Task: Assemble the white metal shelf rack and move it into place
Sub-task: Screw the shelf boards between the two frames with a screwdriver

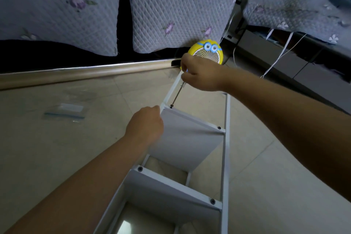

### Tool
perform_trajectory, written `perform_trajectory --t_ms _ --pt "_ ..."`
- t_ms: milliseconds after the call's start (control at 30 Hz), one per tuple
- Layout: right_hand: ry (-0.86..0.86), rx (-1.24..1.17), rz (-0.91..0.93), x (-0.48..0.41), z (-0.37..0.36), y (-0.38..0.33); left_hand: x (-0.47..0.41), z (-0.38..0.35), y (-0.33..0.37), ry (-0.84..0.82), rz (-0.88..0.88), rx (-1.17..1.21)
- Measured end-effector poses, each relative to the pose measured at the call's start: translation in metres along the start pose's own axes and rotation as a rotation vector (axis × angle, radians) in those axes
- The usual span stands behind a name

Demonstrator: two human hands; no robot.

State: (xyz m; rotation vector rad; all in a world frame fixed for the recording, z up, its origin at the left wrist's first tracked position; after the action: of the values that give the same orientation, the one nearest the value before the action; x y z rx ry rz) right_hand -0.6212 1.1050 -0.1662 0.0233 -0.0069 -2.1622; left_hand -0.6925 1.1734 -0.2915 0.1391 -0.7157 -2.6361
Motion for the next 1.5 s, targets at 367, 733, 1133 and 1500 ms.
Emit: perform_trajectory --t_ms 367,733,1133,1500 --pt "-0.038 0.332 0.107 0.004 0.006 -0.022 0.006 0.011 -0.005 0.15 0.024 0.021" --pt "-0.142 0.132 0.094 -0.001 -0.003 -0.014 0.012 0.011 0.004 0.213 -0.085 -0.167" --pt "-0.053 0.385 0.06 0.003 0.002 -0.027 0.01 0.01 0.005 0.211 -0.097 -0.219" --pt "-0.16 0.052 0.035 0.0 -0.006 -0.019 0.013 0.012 0.008 0.202 -0.105 -0.213"
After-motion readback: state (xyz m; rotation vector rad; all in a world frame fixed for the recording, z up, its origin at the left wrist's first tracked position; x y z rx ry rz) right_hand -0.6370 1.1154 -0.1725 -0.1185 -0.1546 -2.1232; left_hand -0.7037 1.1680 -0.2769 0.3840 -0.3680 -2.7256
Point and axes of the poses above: each hand's wrist, its own x-axis away from the middle knuckle, its own z-axis out of the back of the hand, y = z × x, the point moved 7 cm from there along -x, towards the middle knuckle, and after that the axes turned 5 degrees about z, right-handed, at the moved point
